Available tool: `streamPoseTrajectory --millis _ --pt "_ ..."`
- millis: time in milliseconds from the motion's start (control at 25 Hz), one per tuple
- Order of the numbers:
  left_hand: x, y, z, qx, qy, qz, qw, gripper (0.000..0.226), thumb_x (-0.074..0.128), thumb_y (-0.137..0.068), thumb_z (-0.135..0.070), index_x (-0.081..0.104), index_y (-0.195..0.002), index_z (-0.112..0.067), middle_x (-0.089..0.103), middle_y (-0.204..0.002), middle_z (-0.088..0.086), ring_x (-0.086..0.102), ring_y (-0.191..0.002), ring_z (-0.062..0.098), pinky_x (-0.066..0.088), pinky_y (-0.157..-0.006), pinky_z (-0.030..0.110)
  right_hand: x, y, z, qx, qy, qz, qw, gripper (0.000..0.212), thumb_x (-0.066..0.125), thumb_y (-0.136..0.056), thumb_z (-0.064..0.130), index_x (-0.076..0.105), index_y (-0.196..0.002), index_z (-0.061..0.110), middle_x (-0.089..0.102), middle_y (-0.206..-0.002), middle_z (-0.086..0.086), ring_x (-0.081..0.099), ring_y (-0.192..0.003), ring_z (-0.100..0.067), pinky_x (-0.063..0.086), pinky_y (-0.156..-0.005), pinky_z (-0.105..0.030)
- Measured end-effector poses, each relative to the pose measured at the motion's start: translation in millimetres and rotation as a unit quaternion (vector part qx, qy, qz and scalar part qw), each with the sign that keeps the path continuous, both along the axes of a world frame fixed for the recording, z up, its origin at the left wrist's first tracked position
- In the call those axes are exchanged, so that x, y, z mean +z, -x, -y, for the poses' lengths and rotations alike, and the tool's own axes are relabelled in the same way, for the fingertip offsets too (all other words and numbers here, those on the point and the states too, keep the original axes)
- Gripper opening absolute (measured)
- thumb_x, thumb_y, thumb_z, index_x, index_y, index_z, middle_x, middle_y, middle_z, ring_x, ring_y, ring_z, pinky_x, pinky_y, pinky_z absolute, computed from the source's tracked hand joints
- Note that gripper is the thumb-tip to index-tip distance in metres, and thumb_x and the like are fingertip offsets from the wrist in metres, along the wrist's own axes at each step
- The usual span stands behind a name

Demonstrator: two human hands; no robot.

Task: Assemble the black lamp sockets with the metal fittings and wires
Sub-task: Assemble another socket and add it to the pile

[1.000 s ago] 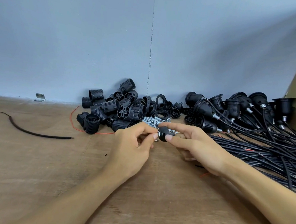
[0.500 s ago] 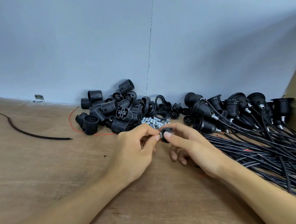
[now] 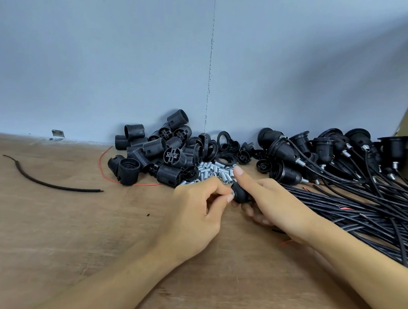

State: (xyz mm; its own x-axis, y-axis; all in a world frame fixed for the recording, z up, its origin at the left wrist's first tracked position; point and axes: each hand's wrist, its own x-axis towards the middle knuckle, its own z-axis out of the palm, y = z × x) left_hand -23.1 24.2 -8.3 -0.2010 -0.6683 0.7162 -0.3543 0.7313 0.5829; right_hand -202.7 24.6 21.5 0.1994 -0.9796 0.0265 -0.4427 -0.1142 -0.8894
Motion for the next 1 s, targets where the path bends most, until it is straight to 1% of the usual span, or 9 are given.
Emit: streamPoseTrajectory --millis 80,160,280,400,560,600,720,840,1000 --pt "-1.8 -0.4 2.5 0.008 -0.023 -0.013 1.000 0.018 0.072 -0.091 -0.009 0.070 -0.079 -0.022 0.064 -0.065 -0.021 0.061 -0.055 0.014 0.048 -0.056 0.021 -0.9 -0.5 -1.9 0.017 0.025 0.029 0.999 0.051 0.046 -0.093 0.068 0.067 -0.089 0.022 0.060 -0.068 0.000 0.045 -0.049 -0.014 0.034 -0.044 -0.022" --pt "-2.2 -1.5 6.6 0.014 -0.080 -0.041 0.996 0.017 0.072 -0.091 -0.009 0.070 -0.079 -0.021 0.067 -0.062 -0.013 0.064 -0.057 0.010 0.046 -0.057 0.015 -2.8 -0.7 -2.3 0.038 0.035 0.076 0.996 0.033 0.053 -0.097 0.052 0.066 -0.100 0.022 0.064 -0.071 0.008 0.049 -0.052 -0.014 0.035 -0.045 -0.020" --pt "-0.6 -0.7 3.4 0.022 -0.060 -0.023 0.998 0.015 0.073 -0.090 -0.009 0.071 -0.080 -0.020 0.066 -0.064 -0.023 0.065 -0.062 0.004 0.043 -0.061 0.007 -2.8 -2.5 0.7 -0.001 0.008 0.051 0.999 0.055 0.051 -0.091 0.067 0.056 -0.075 0.015 0.054 -0.058 0.003 0.037 -0.045 -0.010 0.030 -0.043 -0.016" --pt "0.6 -0.7 0.4 0.025 0.008 0.024 0.999 0.017 0.073 -0.090 -0.008 0.070 -0.080 -0.021 0.063 -0.067 -0.027 0.062 -0.059 0.005 0.040 -0.061 0.005 -1.4 -2.8 2.3 -0.037 0.003 0.012 0.999 0.064 0.044 -0.084 0.081 0.056 -0.072 0.020 0.051 -0.057 -0.003 0.037 -0.044 -0.012 0.031 -0.041 -0.017" --pt "-1.5 -1.9 8.1 0.032 -0.080 -0.029 0.996 0.021 0.070 -0.093 -0.010 0.068 -0.080 -0.026 0.067 -0.063 -0.014 0.065 -0.057 0.005 0.042 -0.057 0.009 -7.6 -0.1 1.0 0.009 0.071 0.042 0.997 0.035 0.052 -0.096 0.059 0.065 -0.097 0.027 0.065 -0.073 0.006 0.049 -0.050 -0.010 0.036 -0.044 -0.017" --pt "-1.8 -1.6 8.8 0.032 -0.096 -0.043 0.994 0.022 0.070 -0.093 -0.010 0.068 -0.079 -0.027 0.068 -0.063 -0.012 0.066 -0.057 0.006 0.044 -0.057 0.010 -8.6 0.0 1.2 0.012 0.076 0.040 0.996 0.037 0.052 -0.097 0.057 0.065 -0.097 0.023 0.065 -0.071 0.008 0.048 -0.050 -0.009 0.037 -0.046 -0.016" --pt "-3.5 0.6 5.9 0.039 -0.060 -0.023 0.997 0.019 0.071 -0.092 -0.009 0.068 -0.080 -0.023 0.069 -0.068 -0.013 0.066 -0.060 0.010 0.046 -0.056 0.014 -7.2 -3.3 3.2 -0.012 0.034 0.006 0.999 0.070 0.041 -0.089 0.077 0.061 -0.081 0.010 0.051 -0.059 0.004 0.038 -0.050 -0.010 0.033 -0.050 -0.020" --pt "-3.3 -0.3 3.5 0.047 0.002 0.004 0.999 0.017 0.073 -0.090 -0.008 0.070 -0.080 -0.021 0.067 -0.070 -0.015 0.062 -0.053 0.016 0.045 -0.053 0.018 -5.4 -5.5 6.5 -0.032 0.003 -0.019 0.999 0.074 0.037 -0.083 0.085 0.059 -0.068 0.016 0.041 -0.056 0.003 0.032 -0.052 -0.013 0.028 -0.055 -0.029" --pt "2.5 -0.6 1.5 0.054 0.070 0.049 0.995 0.019 0.076 -0.085 0.003 0.069 -0.076 -0.013 0.059 -0.066 -0.025 0.051 -0.050 -0.007 0.032 -0.055 0.000 -4.0 -7.9 8.1 -0.055 -0.001 -0.025 0.998 0.069 0.038 -0.083 0.084 0.058 -0.057 0.022 0.041 -0.047 0.010 0.033 -0.044 -0.009 0.028 -0.055 -0.028"
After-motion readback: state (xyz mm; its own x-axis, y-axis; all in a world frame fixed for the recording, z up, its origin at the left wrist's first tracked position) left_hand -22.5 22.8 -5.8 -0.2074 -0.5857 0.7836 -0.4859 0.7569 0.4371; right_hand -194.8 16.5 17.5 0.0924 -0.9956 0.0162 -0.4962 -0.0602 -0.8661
